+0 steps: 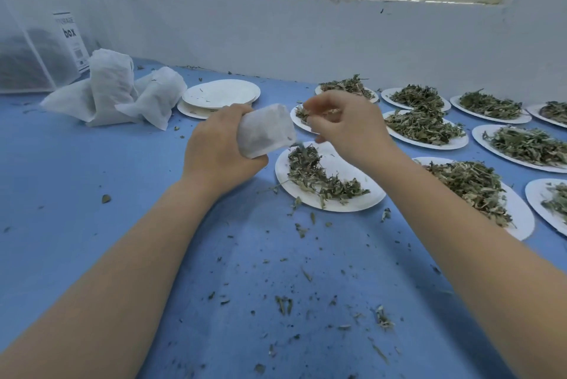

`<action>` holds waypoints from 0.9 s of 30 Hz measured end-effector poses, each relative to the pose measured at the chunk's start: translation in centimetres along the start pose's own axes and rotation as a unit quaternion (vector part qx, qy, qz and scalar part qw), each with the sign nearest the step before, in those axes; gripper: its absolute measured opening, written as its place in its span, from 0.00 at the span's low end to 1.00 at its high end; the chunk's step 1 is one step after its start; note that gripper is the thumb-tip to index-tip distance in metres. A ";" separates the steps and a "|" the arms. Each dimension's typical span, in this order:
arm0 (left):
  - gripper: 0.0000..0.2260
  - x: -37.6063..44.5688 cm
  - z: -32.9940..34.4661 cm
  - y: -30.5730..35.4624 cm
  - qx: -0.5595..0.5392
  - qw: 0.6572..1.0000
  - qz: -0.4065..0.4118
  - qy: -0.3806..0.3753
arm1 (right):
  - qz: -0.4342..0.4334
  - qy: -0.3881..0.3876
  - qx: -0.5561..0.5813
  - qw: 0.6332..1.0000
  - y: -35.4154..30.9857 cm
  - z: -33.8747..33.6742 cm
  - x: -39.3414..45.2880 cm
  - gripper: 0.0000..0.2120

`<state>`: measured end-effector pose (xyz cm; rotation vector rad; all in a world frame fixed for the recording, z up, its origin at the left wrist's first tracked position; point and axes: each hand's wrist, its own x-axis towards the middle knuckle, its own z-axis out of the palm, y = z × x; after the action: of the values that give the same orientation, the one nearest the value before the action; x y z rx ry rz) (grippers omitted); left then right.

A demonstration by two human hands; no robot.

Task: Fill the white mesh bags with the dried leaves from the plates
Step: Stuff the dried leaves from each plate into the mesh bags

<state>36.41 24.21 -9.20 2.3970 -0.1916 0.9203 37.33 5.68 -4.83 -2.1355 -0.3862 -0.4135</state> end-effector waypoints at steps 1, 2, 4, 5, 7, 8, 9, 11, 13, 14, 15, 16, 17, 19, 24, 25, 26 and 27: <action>0.23 0.0 0.0 -0.1 0.001 1.000 -0.001 0.001 | 0.003 -0.023 -0.056 0.998 0.3 0.2 0.1 0.09; 0.23 -0.1 0.1 -0.1 0.000 1.000 0.001 0.002 | 0.000 -0.056 -0.118 0.991 0.6 0.5 0.2 0.12; 0.22 0.0 0.1 0.0 0.001 1.000 0.005 0.002 | -0.009 -0.124 -0.220 0.968 1.0 1.2 0.2 0.17; 0.22 0.0 0.1 0.0 0.001 1.000 0.007 0.000 | -0.006 -0.153 -0.254 0.955 1.2 1.5 0.1 0.19; 0.22 -0.1 0.1 0.1 0.002 1.000 0.006 -0.006 | 0.007 -0.187 -0.296 0.937 1.4 2.1 -0.2 0.20; 0.22 -0.1 0.1 0.1 0.002 1.000 0.004 -0.007 | 0.009 -0.191 -0.307 0.932 1.4 2.2 -0.3 0.19; 0.22 -0.2 0.1 0.1 0.002 1.000 0.002 -0.008 | 0.002 -0.189 -0.313 0.931 1.3 2.3 -0.4 0.18; 0.22 -0.2 0.0 0.2 0.004 1.000 0.003 -0.011 | -0.027 -0.180 -0.327 0.927 1.0 2.0 -0.4 0.15; 0.22 -0.3 0.0 0.3 0.007 1.000 0.002 -0.015 | -0.042 -0.182 -0.333 0.924 0.7 1.6 -0.3 0.14; 0.22 -0.3 0.0 0.3 0.008 1.000 0.001 -0.016 | -0.041 -0.183 -0.325 0.927 0.6 1.3 -0.3 0.13; 0.22 -0.3 0.0 0.3 0.009 1.000 0.000 -0.016 | -0.037 -0.183 -0.311 0.932 0.5 1.0 -0.3 0.12; 0.21 -0.3 0.1 0.3 0.011 1.000 0.002 -0.017 | -0.031 -0.178 -0.292 0.939 0.4 0.6 -0.3 0.11; 0.21 -0.3 0.1 0.4 0.014 1.000 0.004 -0.018 | -0.025 -0.167 -0.270 0.948 0.3 0.0 -0.2 0.10; 0.21 -0.3 0.1 0.5 0.021 1.000 0.003 -0.021 | -0.021 -0.134 -0.224 0.965 0.2 -1.2 -0.1 0.09; 0.21 -0.3 0.4 0.6 0.036 0.999 0.003 -0.022 | -0.023 -0.064 -0.153 0.986 -0.2 -3.0 0.4 0.13; 0.21 -0.3 0.5 0.7 0.038 0.999 0.005 -0.024 | -0.026 -0.058 -0.147 0.987 -0.3 -3.0 0.4 0.13; 0.21 -0.2 0.6 0.8 0.041 0.999 0.010 -0.028 | -0.033 -0.055 -0.144 0.987 -0.5 -3.0 0.3 0.13; 0.22 -0.2 0.7 0.9 0.044 0.998 0.016 -0.032 | -0.041 -0.055 -0.142 0.988 -0.6 -2.9 0.3 0.13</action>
<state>36.35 23.05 -9.31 2.5125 -0.2194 0.8845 36.93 3.65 -2.71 -2.4330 -0.5046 -0.4180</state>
